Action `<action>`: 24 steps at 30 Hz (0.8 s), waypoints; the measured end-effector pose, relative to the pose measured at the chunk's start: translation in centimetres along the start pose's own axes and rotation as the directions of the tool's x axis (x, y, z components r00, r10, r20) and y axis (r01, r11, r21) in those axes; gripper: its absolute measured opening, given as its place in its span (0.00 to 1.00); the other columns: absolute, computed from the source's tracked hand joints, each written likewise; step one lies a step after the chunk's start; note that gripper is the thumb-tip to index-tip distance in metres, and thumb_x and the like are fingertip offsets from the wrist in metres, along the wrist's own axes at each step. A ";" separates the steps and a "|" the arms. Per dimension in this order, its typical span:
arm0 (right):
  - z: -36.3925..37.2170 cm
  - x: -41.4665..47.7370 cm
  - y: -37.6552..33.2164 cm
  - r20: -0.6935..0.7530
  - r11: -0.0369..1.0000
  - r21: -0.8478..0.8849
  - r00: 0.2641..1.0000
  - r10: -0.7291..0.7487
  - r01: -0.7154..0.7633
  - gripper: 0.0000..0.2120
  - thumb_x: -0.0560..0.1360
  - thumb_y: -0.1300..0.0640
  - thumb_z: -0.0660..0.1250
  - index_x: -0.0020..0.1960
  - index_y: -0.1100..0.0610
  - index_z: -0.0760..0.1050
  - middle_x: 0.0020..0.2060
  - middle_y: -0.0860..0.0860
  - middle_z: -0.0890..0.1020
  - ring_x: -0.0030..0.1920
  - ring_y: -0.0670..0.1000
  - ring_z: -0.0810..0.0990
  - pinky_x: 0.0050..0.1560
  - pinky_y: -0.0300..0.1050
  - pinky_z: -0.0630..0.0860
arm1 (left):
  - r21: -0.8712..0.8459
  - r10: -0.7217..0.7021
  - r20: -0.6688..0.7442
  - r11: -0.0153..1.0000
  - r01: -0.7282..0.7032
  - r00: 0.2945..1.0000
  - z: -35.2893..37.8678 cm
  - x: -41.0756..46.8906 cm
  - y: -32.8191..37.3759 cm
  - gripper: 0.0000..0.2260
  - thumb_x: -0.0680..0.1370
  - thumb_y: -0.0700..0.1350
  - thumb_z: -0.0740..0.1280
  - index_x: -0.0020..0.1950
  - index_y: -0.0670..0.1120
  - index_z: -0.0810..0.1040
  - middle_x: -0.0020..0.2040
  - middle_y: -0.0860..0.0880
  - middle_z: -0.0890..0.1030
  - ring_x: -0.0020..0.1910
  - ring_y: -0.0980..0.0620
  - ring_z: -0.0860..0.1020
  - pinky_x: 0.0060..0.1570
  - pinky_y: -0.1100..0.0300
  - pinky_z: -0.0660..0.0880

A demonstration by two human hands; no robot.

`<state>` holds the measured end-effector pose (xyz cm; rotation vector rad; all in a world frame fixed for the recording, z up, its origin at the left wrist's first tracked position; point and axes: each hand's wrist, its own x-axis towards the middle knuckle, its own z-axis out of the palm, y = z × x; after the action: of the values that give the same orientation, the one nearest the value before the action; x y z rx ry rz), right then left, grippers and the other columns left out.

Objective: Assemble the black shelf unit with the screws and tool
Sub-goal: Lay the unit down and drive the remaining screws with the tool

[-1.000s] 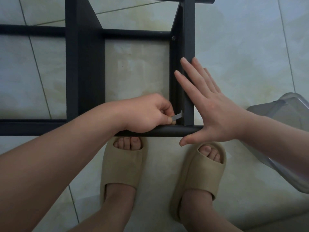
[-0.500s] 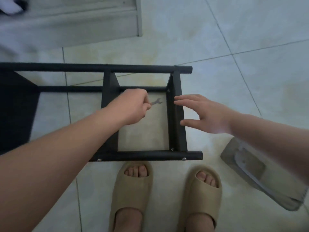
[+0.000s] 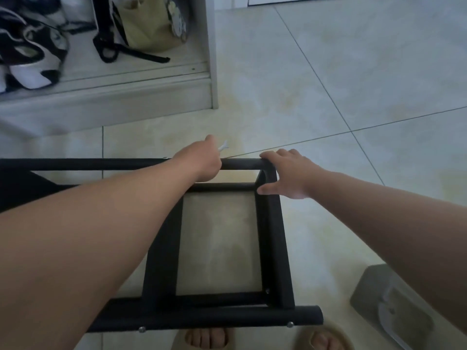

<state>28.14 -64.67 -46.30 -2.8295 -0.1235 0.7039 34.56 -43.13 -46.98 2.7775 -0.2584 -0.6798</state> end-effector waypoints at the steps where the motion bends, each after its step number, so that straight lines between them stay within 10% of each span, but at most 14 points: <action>1: 0.0 -0.1 0.0 -0.013 1.000 -0.011 1.000 -0.012 0.012 0.42 0.72 0.34 0.71 0.79 0.47 0.58 0.69 0.50 0.69 0.70 0.55 0.64 0.67 0.51 0.64 | 0.002 0.004 0.005 1.000 -0.004 1.000 0.1 0.0 -0.2 0.03 0.82 0.41 0.57 0.51 0.44 0.63 0.40 0.44 0.74 0.35 0.47 0.71 0.32 0.52 0.61; 12: -5.1 -10.9 -3.2 -0.181 0.986 -0.166 0.983 -0.033 0.003 0.39 0.65 0.27 0.71 0.64 0.54 0.72 0.51 0.48 0.70 0.51 0.51 0.66 0.51 0.44 0.63 | -0.029 0.148 -0.136 0.988 -0.153 0.980 -5.0 -10.2 2.9 0.05 0.85 0.45 0.52 0.52 0.45 0.63 0.39 0.45 0.74 0.35 0.44 0.73 0.33 0.51 0.62; 24: 0.4 -29.7 -10.6 -0.265 0.992 -0.113 0.964 0.029 -0.061 0.22 0.76 0.48 0.73 0.62 0.57 0.68 0.55 0.53 0.73 0.53 0.58 0.78 0.42 0.48 0.69 | 0.215 -0.021 0.132 0.977 -0.008 0.991 -5.1 -29.8 6.0 0.08 0.83 0.41 0.59 0.60 0.43 0.72 0.62 0.41 0.78 0.61 0.41 0.77 0.52 0.54 0.71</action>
<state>1.45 -58.26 -30.69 -3.0183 -0.0593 0.3326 10.30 -40.68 -28.11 2.9403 -0.3705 -0.8906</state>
